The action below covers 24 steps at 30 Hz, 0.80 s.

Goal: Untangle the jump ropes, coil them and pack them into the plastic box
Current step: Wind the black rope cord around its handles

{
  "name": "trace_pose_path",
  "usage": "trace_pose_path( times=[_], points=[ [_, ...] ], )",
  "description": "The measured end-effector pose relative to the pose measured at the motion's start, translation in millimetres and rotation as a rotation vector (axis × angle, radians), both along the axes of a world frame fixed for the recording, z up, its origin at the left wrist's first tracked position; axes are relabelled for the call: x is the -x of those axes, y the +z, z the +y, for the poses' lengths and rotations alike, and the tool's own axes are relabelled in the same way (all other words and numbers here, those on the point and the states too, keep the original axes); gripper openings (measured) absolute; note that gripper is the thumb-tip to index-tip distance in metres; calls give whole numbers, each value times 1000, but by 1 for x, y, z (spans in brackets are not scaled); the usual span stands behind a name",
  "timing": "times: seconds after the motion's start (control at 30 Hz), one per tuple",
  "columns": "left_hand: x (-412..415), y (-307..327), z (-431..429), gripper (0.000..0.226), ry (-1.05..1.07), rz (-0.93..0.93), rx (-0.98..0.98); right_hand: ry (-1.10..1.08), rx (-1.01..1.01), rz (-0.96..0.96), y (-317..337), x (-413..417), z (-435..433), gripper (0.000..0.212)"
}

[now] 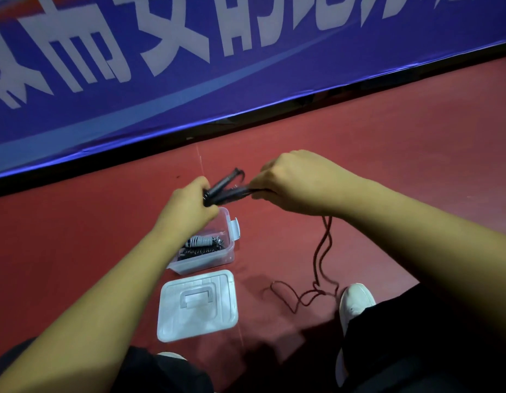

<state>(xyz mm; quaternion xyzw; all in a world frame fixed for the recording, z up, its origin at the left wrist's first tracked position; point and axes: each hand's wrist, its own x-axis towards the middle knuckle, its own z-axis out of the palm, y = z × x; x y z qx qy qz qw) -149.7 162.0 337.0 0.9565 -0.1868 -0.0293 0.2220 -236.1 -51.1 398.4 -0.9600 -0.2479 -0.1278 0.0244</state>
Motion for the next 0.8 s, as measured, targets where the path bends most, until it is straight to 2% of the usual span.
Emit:
trace_pose_path(
  times=[0.13,0.27,0.33,0.4,0.53,0.7,0.8],
  points=[
    [15,-9,-13,21,-260,111,-233,9,-25,-99,4,-3,-6,29],
    [26,4,-19,31,-468,180,-251,-52,-132,-105,6,-9,-16,28],
    [33,13,-21,25,-510,146,-282,-85,-190,-96,6,-12,-22,28],
    [40,19,-24,29,-531,87,-327,-109,-253,-79,6,-13,-26,27],
    [50,19,-30,57,-503,130,-239,-164,-354,-22,5,-16,-29,24],
    [53,18,-27,20,-579,170,-21,-220,-626,287,1,-23,-43,30],
    [52,19,-23,24,-567,218,144,-224,-695,405,-6,-29,-53,20]
  ],
)
